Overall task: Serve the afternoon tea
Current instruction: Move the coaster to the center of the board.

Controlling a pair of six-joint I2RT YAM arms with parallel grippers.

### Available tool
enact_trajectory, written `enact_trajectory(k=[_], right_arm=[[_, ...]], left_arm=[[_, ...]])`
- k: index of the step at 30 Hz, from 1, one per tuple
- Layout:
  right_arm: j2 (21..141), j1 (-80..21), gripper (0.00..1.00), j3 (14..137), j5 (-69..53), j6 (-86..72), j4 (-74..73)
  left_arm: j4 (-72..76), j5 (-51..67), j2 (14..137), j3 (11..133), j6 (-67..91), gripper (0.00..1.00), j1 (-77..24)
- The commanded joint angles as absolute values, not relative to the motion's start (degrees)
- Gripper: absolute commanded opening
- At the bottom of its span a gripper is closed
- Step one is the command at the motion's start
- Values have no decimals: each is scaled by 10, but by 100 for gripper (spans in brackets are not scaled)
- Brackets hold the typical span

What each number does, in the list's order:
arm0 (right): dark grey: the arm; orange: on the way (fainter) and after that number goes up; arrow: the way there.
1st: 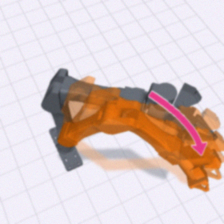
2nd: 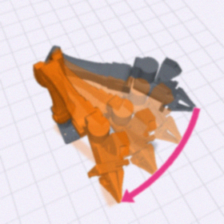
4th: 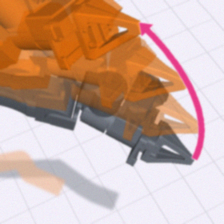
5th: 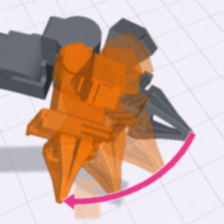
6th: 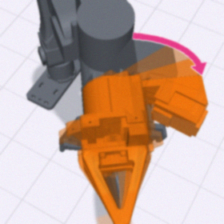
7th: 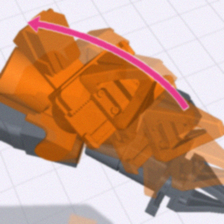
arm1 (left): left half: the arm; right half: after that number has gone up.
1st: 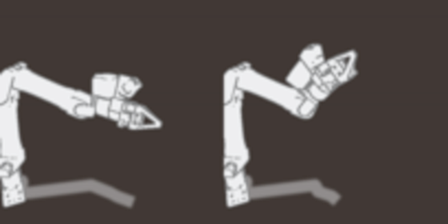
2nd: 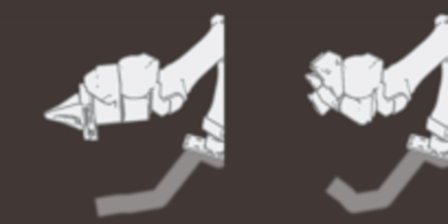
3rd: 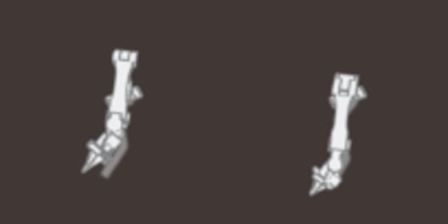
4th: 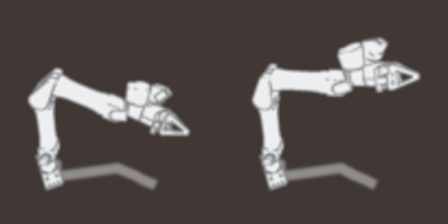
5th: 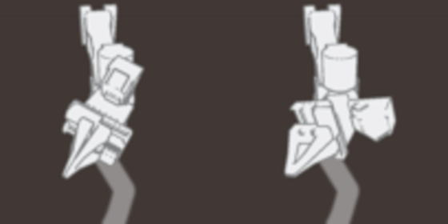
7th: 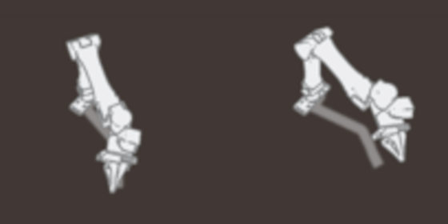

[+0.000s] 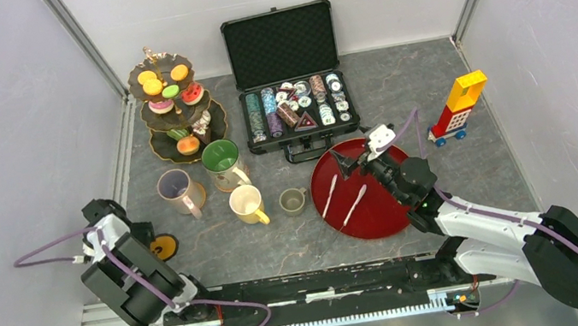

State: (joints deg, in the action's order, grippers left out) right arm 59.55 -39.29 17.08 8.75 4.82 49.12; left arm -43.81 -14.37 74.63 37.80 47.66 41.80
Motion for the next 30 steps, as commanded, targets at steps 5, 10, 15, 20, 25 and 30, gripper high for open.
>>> enact_trajectory(k=[5, 10, 15, 20, 25, 30], right_arm=[[590, -396, 98, 175, 97, 55, 509], [595, -396, 98, 177, 94, 54, 509], [595, -396, 98, 175, 93, 54, 511], [593, -396, 98, 173, 94, 54, 512], [603, -396, 98, 190, 91, 52, 489], [642, -386, 98, 244, 86, 44, 410]], left_arm=[[-418, -92, 745, 310, 572, 89, 372], [-426, -77, 655, 269, 648, 80, 277], [-458, -76, 631, 273, 647, 77, 244], [-484, -120, 590, 312, 610, 77, 245], [-517, -213, 600, 393, 541, 89, 245], [-513, -291, 628, 430, 513, 100, 245]])
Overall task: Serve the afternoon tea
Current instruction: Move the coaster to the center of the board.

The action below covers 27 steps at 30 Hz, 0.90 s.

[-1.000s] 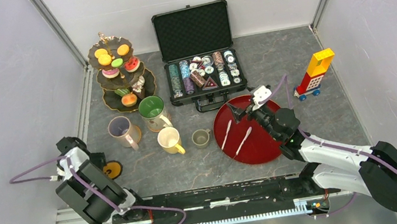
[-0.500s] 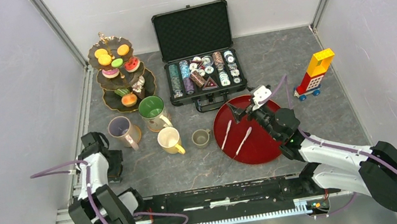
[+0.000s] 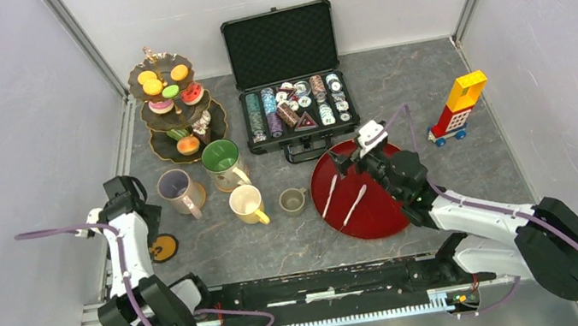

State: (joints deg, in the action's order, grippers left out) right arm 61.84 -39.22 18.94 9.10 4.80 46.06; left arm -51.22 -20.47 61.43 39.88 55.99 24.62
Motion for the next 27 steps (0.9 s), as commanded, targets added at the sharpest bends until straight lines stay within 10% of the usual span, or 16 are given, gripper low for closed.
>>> enact_trajectory(k=[1, 19, 27], right_arm=[[645, -385, 98, 249, 77, 41, 406], [585, -387, 94, 365, -78, -45, 209], [576, -387, 95, 361, -63, -26, 202]], left_arm=[[-487, -292, 628, 422, 511, 100, 245], [-145, -121, 662, 282, 556, 100, 448], [-189, -117, 707, 300, 543, 81, 442]])
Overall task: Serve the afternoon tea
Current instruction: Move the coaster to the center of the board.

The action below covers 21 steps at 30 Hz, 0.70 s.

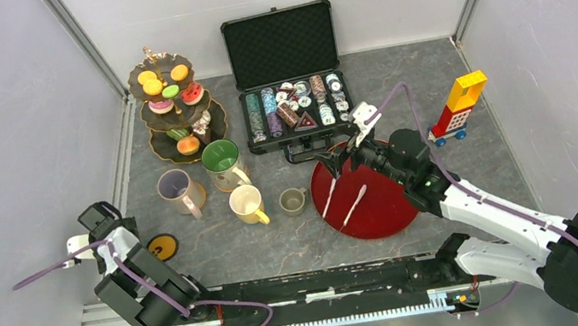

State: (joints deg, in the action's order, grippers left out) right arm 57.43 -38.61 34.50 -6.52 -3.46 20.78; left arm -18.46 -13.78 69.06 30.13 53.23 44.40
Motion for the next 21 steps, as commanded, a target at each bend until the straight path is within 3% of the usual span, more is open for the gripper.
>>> enact_trajectory(k=[1, 13, 16, 21], right_arm=[[581, -387, 95, 360, -62, -25, 205], [660, -387, 95, 381, -80, -16, 272], [685, -388, 95, 396, -60, -15, 307], [706, -389, 96, 404, -30, -5, 336]], left_arm=[[-197, -115, 705, 297, 547, 79, 441], [-225, -91, 706, 264, 577, 75, 357], [-237, -95, 693, 265, 576, 69, 336], [-291, -87, 710, 285, 573, 70, 300]])
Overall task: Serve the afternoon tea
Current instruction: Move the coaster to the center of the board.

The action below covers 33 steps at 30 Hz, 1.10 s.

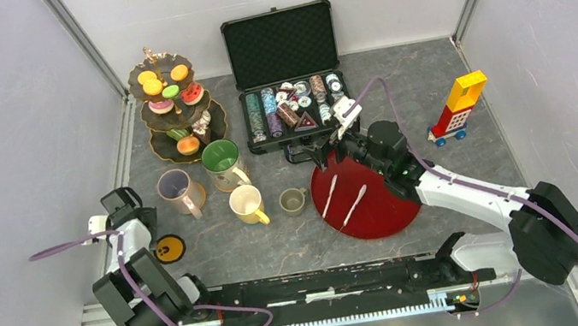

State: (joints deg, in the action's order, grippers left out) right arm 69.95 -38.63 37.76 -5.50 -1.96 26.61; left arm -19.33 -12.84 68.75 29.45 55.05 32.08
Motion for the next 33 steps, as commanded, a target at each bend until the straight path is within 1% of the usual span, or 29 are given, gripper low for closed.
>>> enact_trajectory(k=[1, 5, 10, 14, 18, 21, 26, 29, 33], right_arm=[[708, -389, 96, 395, -29, 7, 342], [718, -389, 98, 350, -26, 28, 367], [727, -389, 98, 333, -30, 28, 379], [721, -389, 98, 316, -42, 18, 402], [718, -388, 98, 308, -37, 21, 406], [705, -384, 98, 291, -30, 22, 424], [690, -378, 98, 269, -31, 17, 451], [687, -378, 98, 265, -32, 15, 458], [687, -377, 98, 264, -33, 12, 460]], left_arm=[[-301, -91, 708, 286, 573, 70, 295], [-337, -102, 665, 279, 570, 70, 285], [-392, -100, 601, 265, 571, 71, 265], [-411, -140, 562, 285, 552, 77, 265], [-449, -198, 585, 343, 538, 90, 274], [-502, -192, 630, 359, 565, 92, 309], [-489, -176, 663, 333, 581, 99, 330], [-489, -166, 663, 320, 596, 100, 331], [-491, -122, 654, 310, 597, 100, 324]])
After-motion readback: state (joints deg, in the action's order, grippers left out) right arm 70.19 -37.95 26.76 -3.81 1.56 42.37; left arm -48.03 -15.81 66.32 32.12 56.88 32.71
